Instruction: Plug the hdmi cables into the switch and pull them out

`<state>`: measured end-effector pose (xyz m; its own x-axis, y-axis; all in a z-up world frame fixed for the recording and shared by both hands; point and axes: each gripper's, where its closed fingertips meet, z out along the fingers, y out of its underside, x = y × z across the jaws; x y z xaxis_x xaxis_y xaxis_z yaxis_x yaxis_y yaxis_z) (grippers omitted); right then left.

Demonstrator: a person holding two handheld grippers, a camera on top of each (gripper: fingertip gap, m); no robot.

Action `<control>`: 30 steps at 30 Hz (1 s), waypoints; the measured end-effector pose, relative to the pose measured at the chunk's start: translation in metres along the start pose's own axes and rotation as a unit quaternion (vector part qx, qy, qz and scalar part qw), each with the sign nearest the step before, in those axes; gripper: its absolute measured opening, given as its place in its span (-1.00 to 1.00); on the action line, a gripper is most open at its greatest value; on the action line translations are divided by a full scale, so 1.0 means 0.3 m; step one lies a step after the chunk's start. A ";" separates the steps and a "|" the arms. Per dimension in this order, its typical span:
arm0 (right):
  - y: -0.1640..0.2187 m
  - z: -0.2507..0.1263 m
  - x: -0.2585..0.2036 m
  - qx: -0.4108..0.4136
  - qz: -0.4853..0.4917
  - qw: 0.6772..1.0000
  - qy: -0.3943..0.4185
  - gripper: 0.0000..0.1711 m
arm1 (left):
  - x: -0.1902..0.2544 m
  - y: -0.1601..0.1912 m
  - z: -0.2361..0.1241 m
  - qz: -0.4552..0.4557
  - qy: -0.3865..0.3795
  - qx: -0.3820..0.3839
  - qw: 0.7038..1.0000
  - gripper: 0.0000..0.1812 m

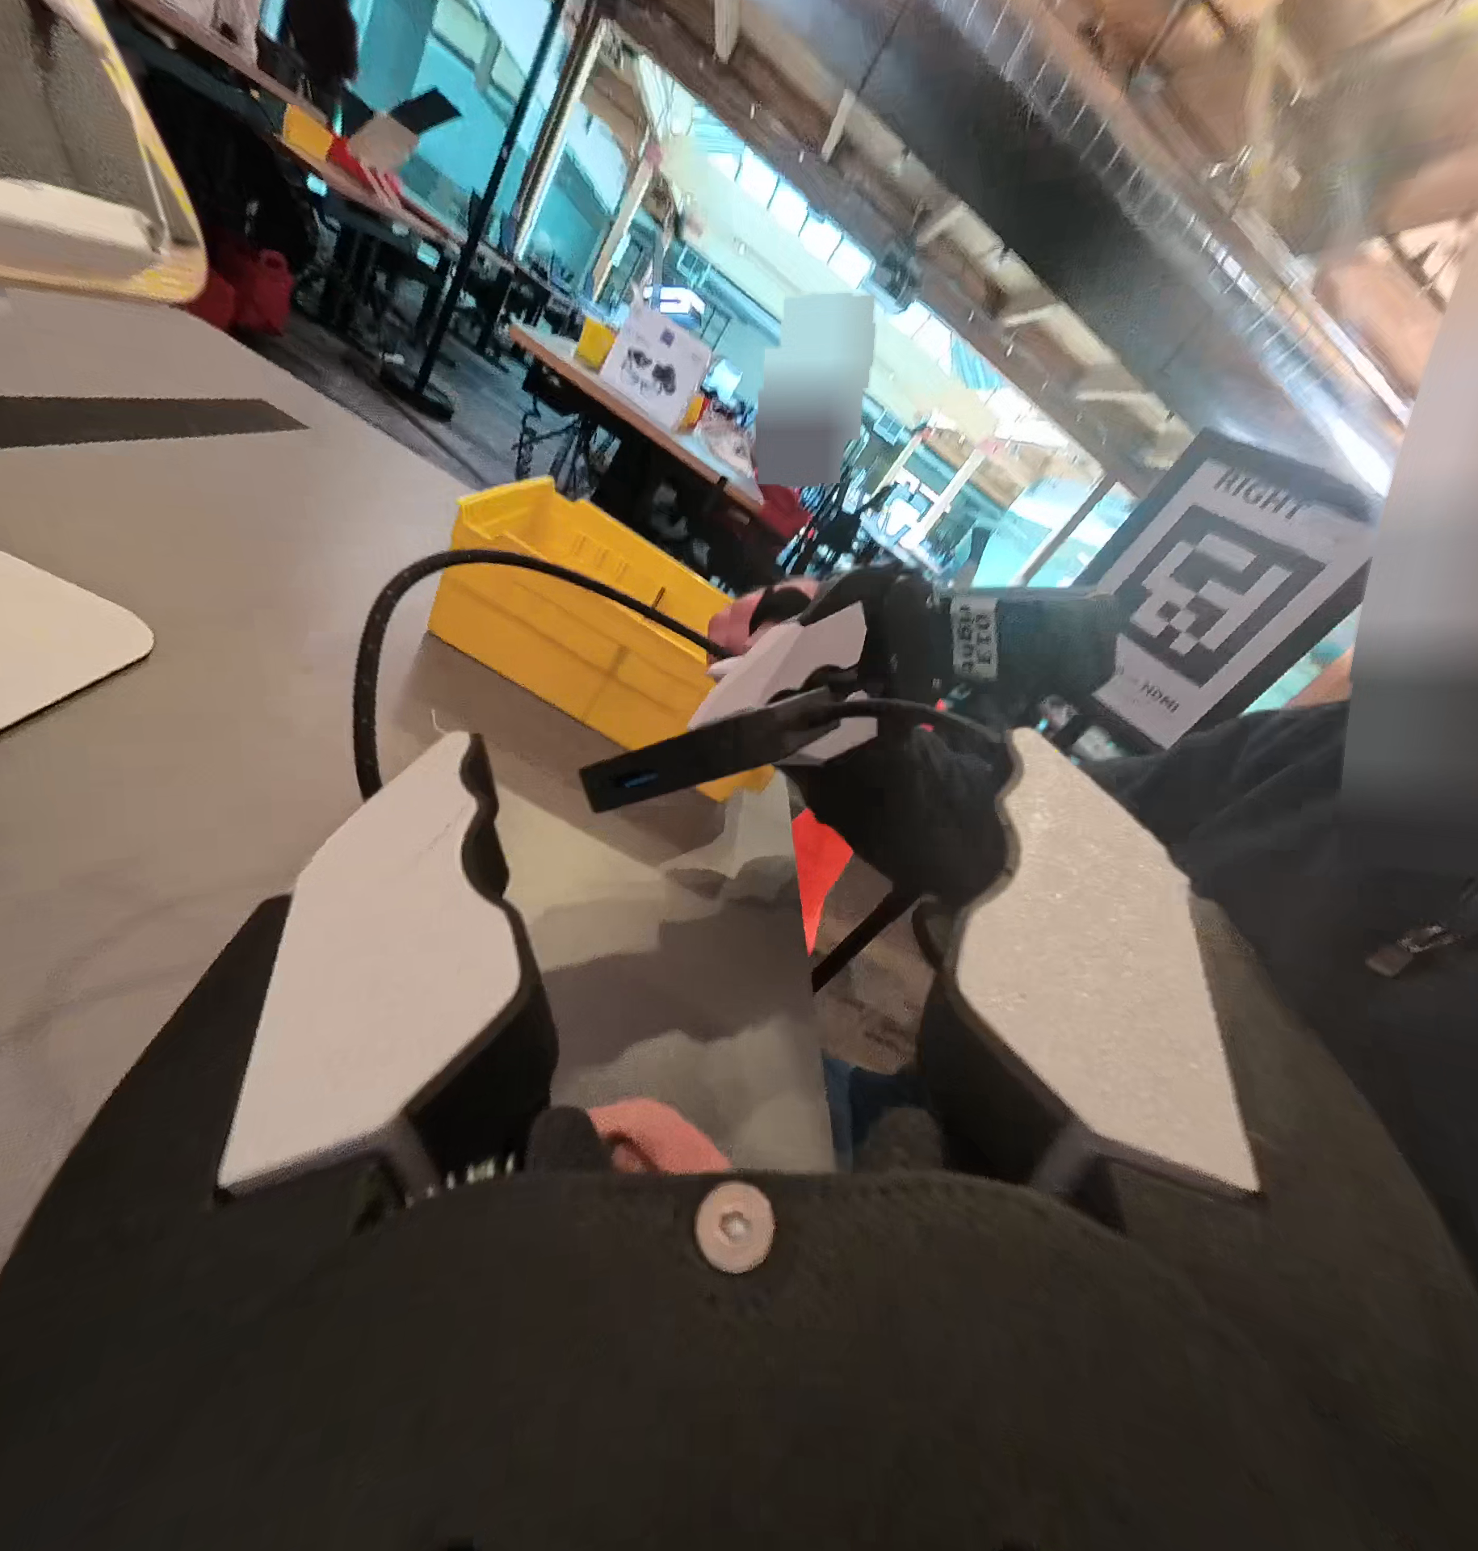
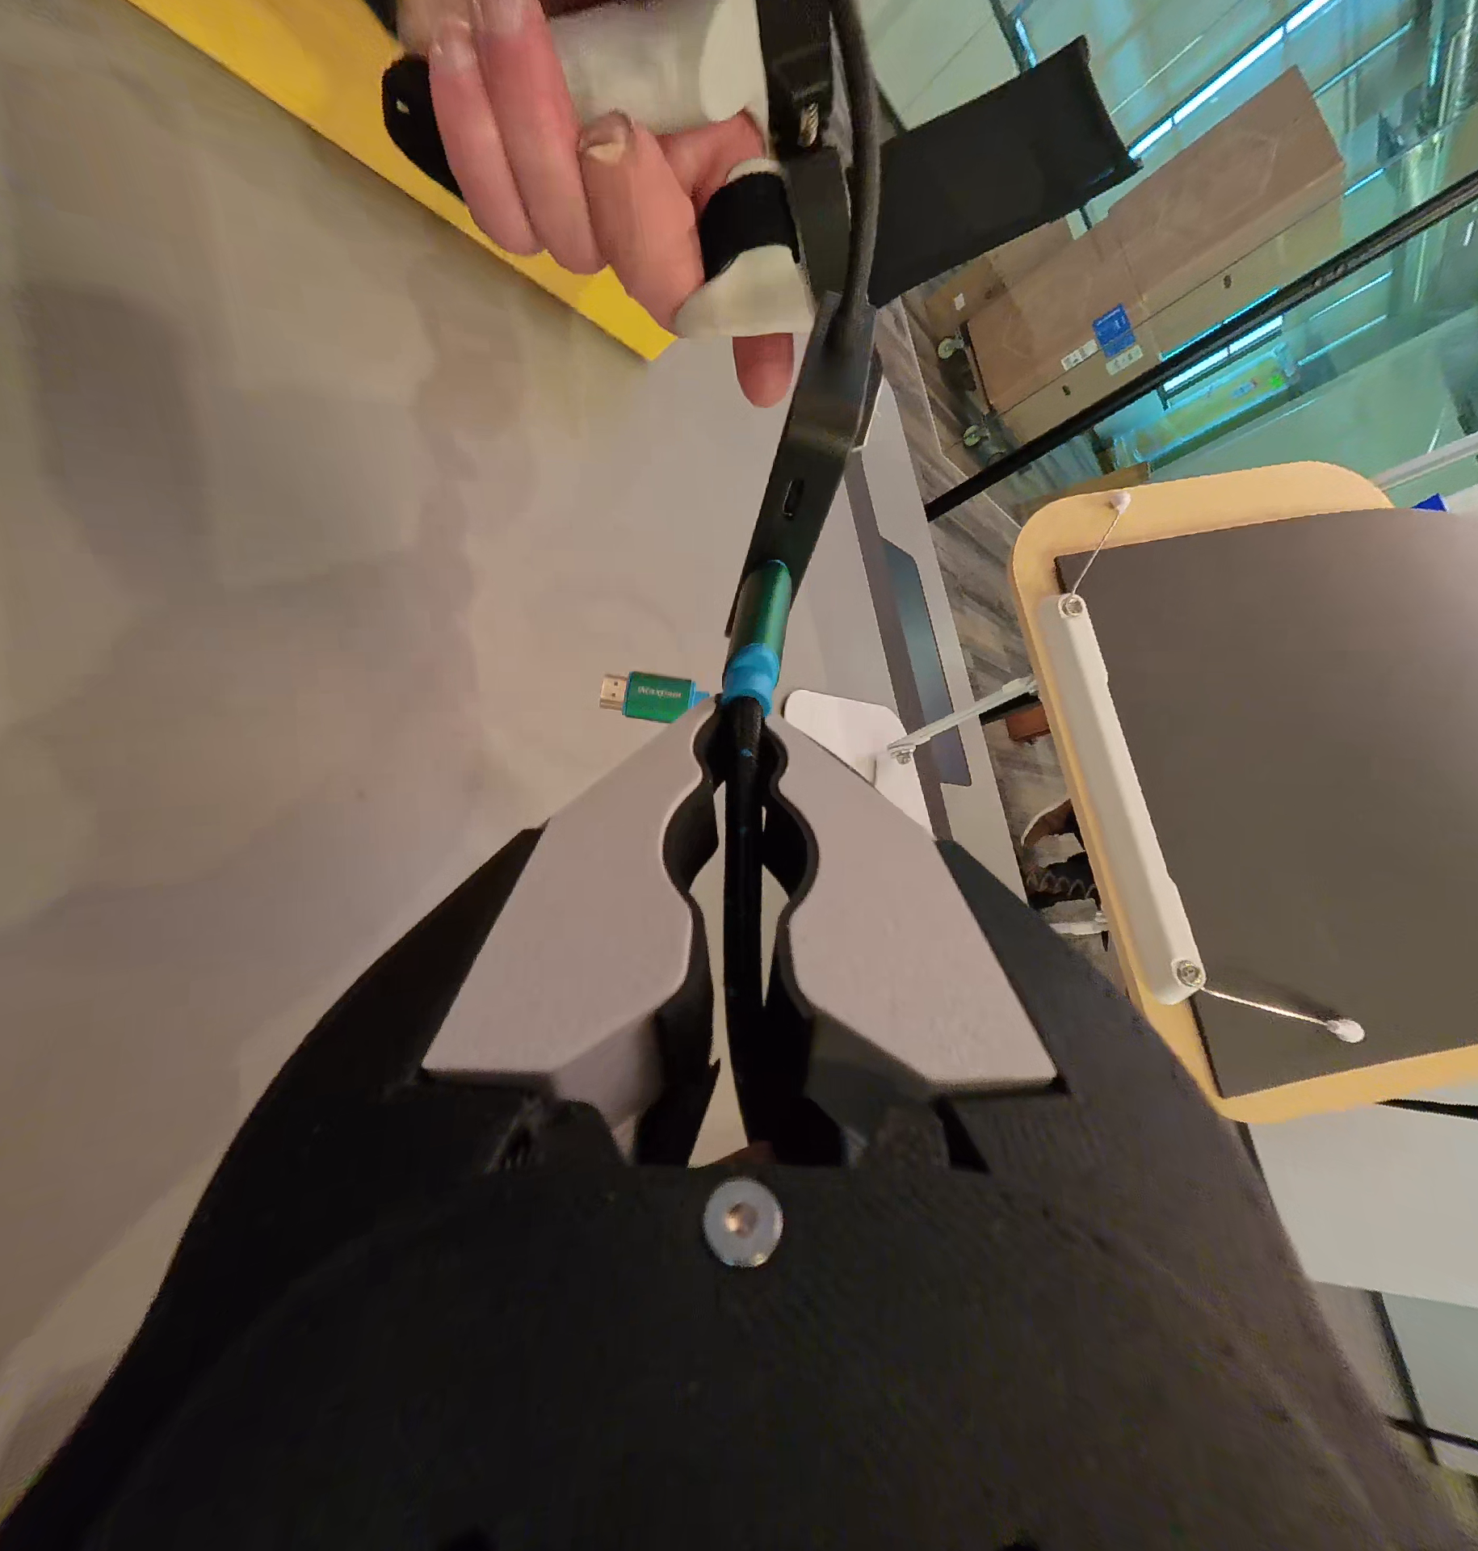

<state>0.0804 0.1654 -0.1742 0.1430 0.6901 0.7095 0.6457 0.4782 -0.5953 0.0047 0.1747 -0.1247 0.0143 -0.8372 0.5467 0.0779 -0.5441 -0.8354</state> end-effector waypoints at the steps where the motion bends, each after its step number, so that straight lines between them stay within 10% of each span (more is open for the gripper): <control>1: -0.004 -0.002 0.004 0.007 0.010 1.000 0.000 -0.99 | -0.007 -0.016 -0.017 -0.007 0.004 0.023 1.000 0.18; 17: -0.012 -0.009 0.016 -0.040 -0.132 0.990 0.020 -0.99 | 0.051 0.131 0.146 -0.075 -0.011 -0.036 0.997 0.35; 30: -0.056 -0.029 -0.053 -0.028 -0.186 0.982 -0.011 -1.00 | 0.041 0.148 0.203 -0.091 -0.012 0.053 0.994 0.09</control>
<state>0.0738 0.1416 -0.1723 -0.1269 0.4845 0.8655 0.6903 0.6697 -0.2737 0.0691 0.1435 -0.1516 0.0146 -0.7236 0.6900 0.1870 -0.6760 -0.7128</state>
